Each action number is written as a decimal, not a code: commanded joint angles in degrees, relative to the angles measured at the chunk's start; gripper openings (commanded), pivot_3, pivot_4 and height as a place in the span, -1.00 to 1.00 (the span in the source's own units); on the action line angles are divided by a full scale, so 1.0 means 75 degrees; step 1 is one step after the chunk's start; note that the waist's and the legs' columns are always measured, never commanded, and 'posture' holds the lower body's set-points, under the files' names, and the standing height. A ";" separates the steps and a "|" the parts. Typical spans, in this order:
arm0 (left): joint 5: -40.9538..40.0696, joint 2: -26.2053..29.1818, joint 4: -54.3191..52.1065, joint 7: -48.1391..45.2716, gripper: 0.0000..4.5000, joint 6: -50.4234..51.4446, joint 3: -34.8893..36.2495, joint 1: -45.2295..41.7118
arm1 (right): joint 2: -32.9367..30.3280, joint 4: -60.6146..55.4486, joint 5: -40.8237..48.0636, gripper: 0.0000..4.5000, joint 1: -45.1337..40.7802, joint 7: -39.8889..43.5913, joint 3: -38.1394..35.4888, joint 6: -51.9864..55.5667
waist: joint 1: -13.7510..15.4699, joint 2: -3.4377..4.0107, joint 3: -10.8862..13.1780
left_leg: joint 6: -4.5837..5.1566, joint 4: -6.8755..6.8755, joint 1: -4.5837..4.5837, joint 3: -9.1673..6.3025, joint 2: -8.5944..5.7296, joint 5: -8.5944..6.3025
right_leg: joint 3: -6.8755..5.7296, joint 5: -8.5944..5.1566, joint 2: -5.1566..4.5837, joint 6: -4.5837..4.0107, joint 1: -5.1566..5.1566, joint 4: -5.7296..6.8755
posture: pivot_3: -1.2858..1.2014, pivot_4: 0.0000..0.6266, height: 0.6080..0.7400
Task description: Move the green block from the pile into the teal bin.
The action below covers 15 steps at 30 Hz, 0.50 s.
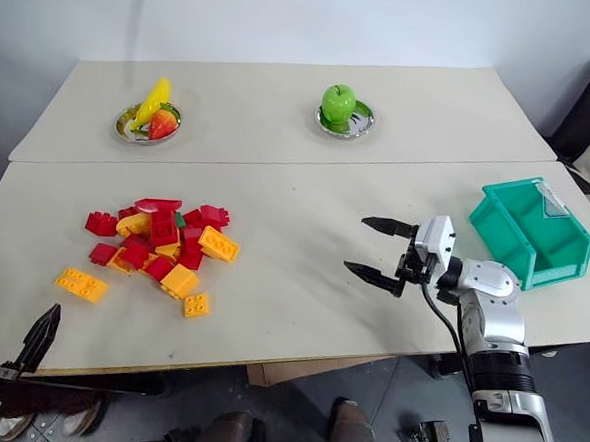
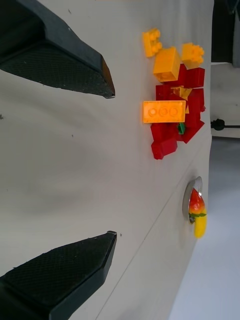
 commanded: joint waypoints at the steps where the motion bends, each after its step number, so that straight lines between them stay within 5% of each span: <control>1: 0.0011 0.0123 -0.0051 -0.0017 1.00 0.0013 0.0005 0.0091 | 0.0007 -0.0039 0.0036 0.99 -0.0098 0.0065 -0.0028 -0.0113 | -0.0001 0.0000 0.0000 | -0.0001 0.0000 0.0000 0.0000 0.0002 0.0000 | 0.0000 0.0000 0.0002 0.0000 0.0000 0.0000 | 0.03 -0.52 1.00; 8: 0.0008 0.0723 -0.1025 -0.1105 1.00 0.0173 -0.1044 0.0159 | -0.0073 -0.0484 0.0274 0.99 -0.0051 0.0221 -0.0041 0.0275 | 0.0010 0.0000 0.0000 | -0.0002 0.0001 0.0002 0.0023 0.0004 -0.0001 | -0.0002 -0.0001 0.0003 -0.0005 0.0000 0.0001 | 0.03 -0.52 1.00; 15: 0.0406 0.2250 -0.1078 -0.1938 1.00 0.0429 -0.1572 -0.0528 | -0.0965 -0.1077 0.0753 0.99 0.0154 0.1021 -0.0288 0.1031 | 0.0029 0.0005 0.0000 | -0.0005 0.0000 0.0009 0.0008 0.0011 -0.0002 | -0.0009 -0.0003 0.0007 -0.0015 0.0000 0.0008 | 0.03 -0.52 1.00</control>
